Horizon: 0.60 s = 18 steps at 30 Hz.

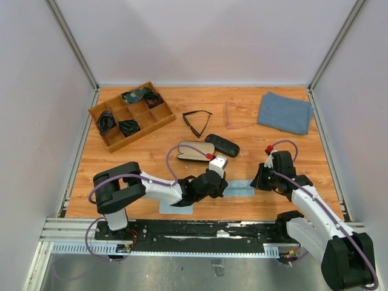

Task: Organize the sunglasses
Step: Fold the glasses cleaning cloth at the center of the board.

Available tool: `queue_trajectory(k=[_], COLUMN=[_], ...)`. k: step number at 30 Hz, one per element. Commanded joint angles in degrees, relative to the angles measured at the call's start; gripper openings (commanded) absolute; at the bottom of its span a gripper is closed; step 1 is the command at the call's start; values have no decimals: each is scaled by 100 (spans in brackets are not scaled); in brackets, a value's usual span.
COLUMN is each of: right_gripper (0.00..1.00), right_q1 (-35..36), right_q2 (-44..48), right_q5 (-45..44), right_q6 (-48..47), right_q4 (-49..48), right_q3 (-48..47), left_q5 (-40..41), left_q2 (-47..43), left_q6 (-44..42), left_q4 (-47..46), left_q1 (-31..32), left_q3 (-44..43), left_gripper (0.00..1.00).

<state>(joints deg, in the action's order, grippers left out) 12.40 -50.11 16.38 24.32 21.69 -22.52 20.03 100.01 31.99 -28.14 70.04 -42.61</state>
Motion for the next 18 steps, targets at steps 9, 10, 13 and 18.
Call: queue_trajectory(k=[9, 10, 13, 18], right_gripper=[1, 1, 1, 1], right_q1=[63, 65, 62, 65], right_q2=[147, 149, 174, 169], right_q5=[-145, -138, -144, -144], right_q6=[312, 329, 352, 381], right_q4=[299, 307, 332, 343], right_q3=[112, 114, 129, 130], left_q5=[248, 257, 257, 258], left_q2=[-199, -201, -219, -231], left_q6=[88, 86, 94, 97], left_q4=[-43, -42, -42, -38], left_q1=[115, 122, 124, 147], left_q3=[107, 116, 130, 130], left_gripper=[0, 0, 0, 1])
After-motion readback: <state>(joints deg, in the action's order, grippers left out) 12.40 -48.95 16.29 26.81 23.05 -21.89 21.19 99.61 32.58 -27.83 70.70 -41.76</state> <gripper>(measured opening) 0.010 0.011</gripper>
